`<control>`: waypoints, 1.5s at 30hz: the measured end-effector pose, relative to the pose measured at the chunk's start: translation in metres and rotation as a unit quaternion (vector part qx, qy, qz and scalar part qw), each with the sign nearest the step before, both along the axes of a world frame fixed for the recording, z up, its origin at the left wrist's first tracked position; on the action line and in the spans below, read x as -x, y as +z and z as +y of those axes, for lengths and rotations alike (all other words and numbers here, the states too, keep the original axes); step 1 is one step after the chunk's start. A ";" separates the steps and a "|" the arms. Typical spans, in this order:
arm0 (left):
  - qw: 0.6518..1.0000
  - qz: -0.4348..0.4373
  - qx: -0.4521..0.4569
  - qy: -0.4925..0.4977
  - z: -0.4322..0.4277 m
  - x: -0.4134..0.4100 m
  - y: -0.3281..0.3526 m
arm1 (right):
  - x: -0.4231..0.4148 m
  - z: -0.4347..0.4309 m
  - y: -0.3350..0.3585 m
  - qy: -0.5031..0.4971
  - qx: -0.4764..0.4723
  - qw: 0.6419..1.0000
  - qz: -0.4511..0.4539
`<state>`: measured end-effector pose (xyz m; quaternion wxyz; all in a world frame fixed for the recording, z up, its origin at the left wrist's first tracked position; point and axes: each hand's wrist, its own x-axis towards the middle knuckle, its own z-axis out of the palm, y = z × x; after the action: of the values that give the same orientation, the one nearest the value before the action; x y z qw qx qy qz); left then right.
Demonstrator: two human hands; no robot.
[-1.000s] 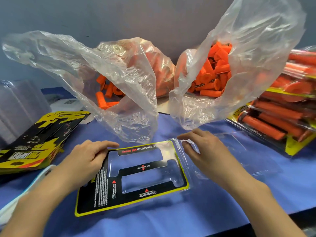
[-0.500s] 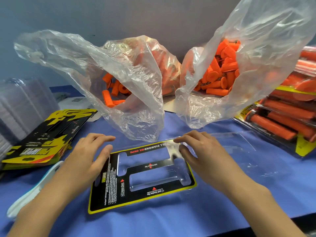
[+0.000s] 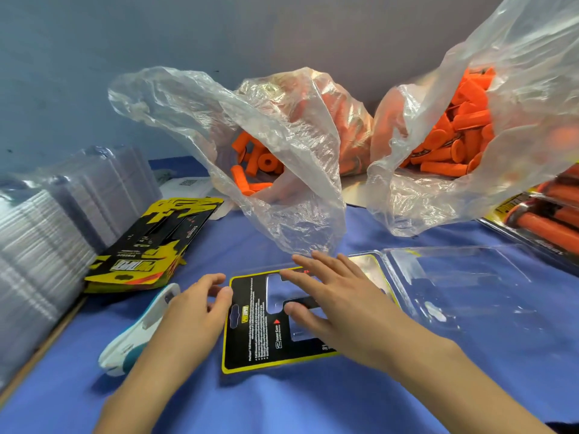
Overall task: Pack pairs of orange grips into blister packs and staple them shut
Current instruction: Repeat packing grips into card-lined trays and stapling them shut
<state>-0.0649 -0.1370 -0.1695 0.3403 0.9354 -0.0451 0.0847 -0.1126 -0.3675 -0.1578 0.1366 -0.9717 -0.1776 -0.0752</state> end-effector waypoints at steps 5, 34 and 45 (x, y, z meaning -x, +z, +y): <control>0.992 0.107 0.066 0.000 0.000 -0.007 -0.003 | -0.002 0.003 -0.006 -0.009 0.029 0.999 0.026; 0.980 0.149 0.113 -0.063 -0.002 -0.006 -0.014 | 0.001 -0.008 0.006 -0.009 -0.088 0.995 -0.045; 0.981 0.147 0.110 -0.058 -0.003 -0.004 -0.011 | 0.010 -0.082 -0.002 -0.200 -0.073 0.975 -0.071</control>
<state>-0.0609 -0.1396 -0.1808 0.4480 0.8905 -0.0398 -0.0691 -0.1221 -0.4492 -0.1597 0.1764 -0.9671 0.0168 -0.1827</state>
